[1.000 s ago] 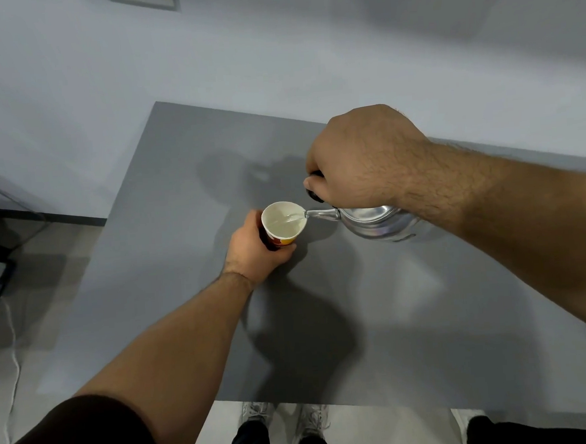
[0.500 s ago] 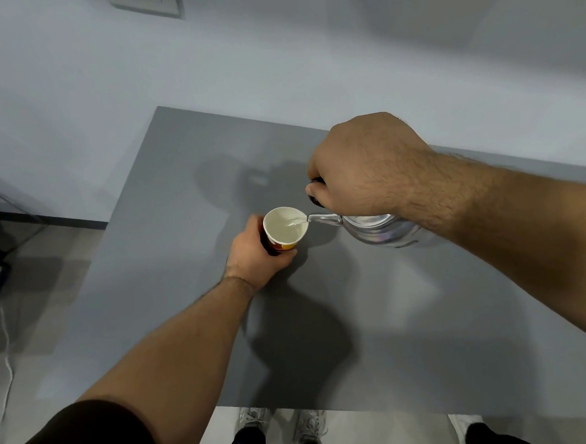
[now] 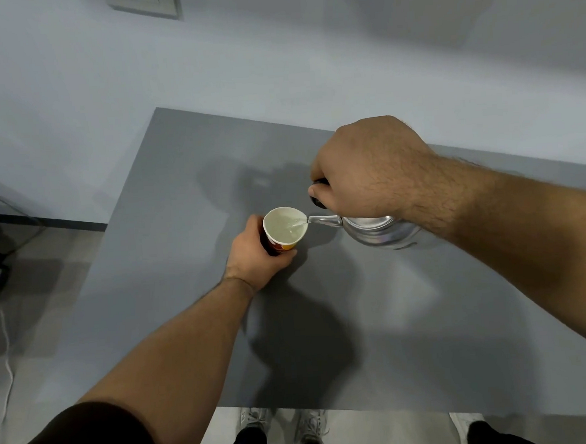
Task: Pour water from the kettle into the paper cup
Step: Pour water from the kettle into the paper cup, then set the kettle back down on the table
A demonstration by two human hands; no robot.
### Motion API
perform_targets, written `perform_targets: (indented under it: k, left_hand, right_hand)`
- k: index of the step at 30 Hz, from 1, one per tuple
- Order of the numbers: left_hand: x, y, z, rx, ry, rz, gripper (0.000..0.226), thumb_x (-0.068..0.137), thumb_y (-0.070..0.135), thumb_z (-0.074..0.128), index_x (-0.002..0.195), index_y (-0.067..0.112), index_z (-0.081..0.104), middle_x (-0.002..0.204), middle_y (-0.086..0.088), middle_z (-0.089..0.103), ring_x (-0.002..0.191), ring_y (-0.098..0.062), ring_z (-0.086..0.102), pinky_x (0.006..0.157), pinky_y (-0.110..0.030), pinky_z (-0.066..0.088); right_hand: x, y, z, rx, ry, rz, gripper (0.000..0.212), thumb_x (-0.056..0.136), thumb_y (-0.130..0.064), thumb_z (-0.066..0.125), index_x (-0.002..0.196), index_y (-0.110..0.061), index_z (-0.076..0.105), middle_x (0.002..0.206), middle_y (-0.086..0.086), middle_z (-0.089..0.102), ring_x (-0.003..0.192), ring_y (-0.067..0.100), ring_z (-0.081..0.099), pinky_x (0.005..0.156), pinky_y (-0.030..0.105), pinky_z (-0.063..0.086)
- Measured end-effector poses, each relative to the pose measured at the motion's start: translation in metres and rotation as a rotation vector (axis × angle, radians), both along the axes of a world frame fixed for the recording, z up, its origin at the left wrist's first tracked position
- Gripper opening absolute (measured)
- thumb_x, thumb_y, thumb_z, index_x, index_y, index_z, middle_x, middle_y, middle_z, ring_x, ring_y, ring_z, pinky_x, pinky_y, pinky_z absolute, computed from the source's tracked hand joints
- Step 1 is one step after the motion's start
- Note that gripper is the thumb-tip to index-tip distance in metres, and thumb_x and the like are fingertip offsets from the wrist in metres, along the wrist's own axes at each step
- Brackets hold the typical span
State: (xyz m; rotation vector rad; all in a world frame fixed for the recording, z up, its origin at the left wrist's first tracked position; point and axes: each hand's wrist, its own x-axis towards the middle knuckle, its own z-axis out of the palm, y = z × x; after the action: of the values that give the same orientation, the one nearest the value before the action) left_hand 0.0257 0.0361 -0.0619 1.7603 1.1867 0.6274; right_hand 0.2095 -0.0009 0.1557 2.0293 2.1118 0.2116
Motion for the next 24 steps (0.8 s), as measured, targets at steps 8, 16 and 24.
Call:
perform_targets:
  k: [8,16,24]
  left_hand:
    - [0.000,0.000,0.000,0.013,-0.018,-0.006,0.064,0.060,0.044,0.088,0.112,0.022,0.058,0.101,0.009,0.072,0.092,-0.016,0.068,0.079,-0.034,0.057]
    - [-0.001,0.001,-0.004,-0.042,-0.056,-0.016,0.063,0.061,0.040,0.089,0.114,0.024,0.058,0.098,0.019,0.072,0.090,-0.004,0.069,0.081,-0.032,0.058]
    - [0.000,0.000,-0.011,-0.065,-0.148,-0.049,0.061,0.061,0.042,0.090,0.117,0.046,0.064,0.103,0.022,0.076,0.094,-0.007,0.073,0.089,-0.039,0.060]
  right_hand:
    - [0.003,-0.035,0.030,-0.066,0.201,-0.135,0.027,0.096,-0.050,0.055,0.096,-0.040,0.080,0.080,-0.008,0.073,0.080,0.022,0.064,0.063,0.033,0.049]
    - [0.055,-0.049,-0.002,0.016,0.771,-0.414,0.013,0.094,-0.041,0.071,0.098,-0.039,0.083,0.093,-0.018,0.081,0.083,-0.001,0.071,0.089,0.038,0.060]
    - [0.089,-0.024,-0.039,0.157,0.873,-0.457,0.012,0.096,-0.041,0.069,0.093,-0.034,0.078,0.077,-0.014,0.077,0.077,0.005,0.071,0.078,0.032,0.056]
